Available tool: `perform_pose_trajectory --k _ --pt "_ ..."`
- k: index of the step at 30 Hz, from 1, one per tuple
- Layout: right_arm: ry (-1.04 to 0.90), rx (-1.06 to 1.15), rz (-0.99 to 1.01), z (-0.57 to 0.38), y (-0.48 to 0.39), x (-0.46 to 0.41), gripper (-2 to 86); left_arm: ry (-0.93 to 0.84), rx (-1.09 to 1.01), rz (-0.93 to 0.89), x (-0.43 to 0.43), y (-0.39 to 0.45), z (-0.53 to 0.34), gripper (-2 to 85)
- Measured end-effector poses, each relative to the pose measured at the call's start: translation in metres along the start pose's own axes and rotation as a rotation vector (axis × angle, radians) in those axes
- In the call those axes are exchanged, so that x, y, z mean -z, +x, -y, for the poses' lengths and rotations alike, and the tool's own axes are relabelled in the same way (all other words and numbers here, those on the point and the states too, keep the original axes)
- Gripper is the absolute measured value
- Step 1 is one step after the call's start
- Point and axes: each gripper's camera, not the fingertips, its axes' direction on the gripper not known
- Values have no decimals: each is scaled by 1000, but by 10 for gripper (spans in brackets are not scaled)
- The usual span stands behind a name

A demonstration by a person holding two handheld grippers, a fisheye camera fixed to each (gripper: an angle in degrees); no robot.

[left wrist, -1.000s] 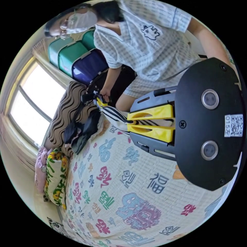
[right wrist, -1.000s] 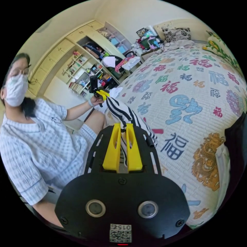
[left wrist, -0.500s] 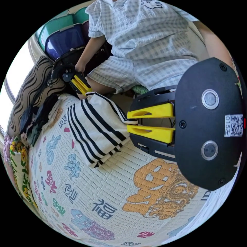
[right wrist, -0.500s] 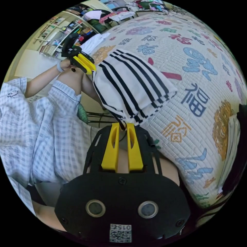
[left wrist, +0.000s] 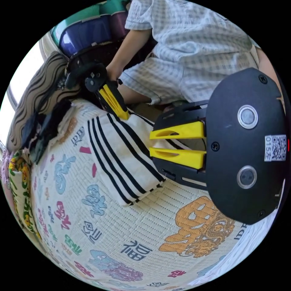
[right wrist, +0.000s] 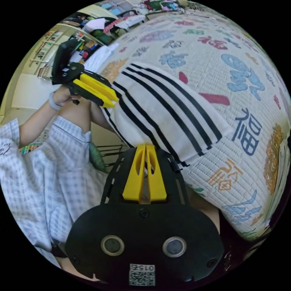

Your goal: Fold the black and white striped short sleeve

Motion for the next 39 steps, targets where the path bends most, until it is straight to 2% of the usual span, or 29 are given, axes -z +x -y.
perform_pose_trajectory --k 2,9,12,14,17,21,25,27,30,34,39 --pt "-51 -35 -26 2 7 -13 -6 -39 24 41 -19 -13 -1 7" --pt "-47 -94 -29 -16 11 4 -7 -8 79 66 -30 -37 -14 -2" --pt "108 -140 72 -31 23 49 -6 16 159 21 -22 -57 -19 0" --pt "279 -198 177 -47 40 96 -6 131 219 -69 0 -76 -29 3" --pt "451 -170 187 -50 40 146 -6 284 250 -86 26 -92 -28 7" --pt "381 -185 46 -7 33 161 -6 279 203 8 19 -97 13 9" --pt "247 -250 -90 21 51 160 -6 129 208 236 -20 -118 57 -2" --pt "222 -297 -125 13 65 168 -6 96 190 249 -34 -133 61 -2" --pt "287 -336 12 -13 86 197 -3 116 197 207 -35 -156 60 0" --pt "405 -319 292 -67 118 254 20 161 246 126 -14 -188 46 25" --pt "390 -397 583 -121 167 289 128 233 398 -234 -1 -262 -3 115"
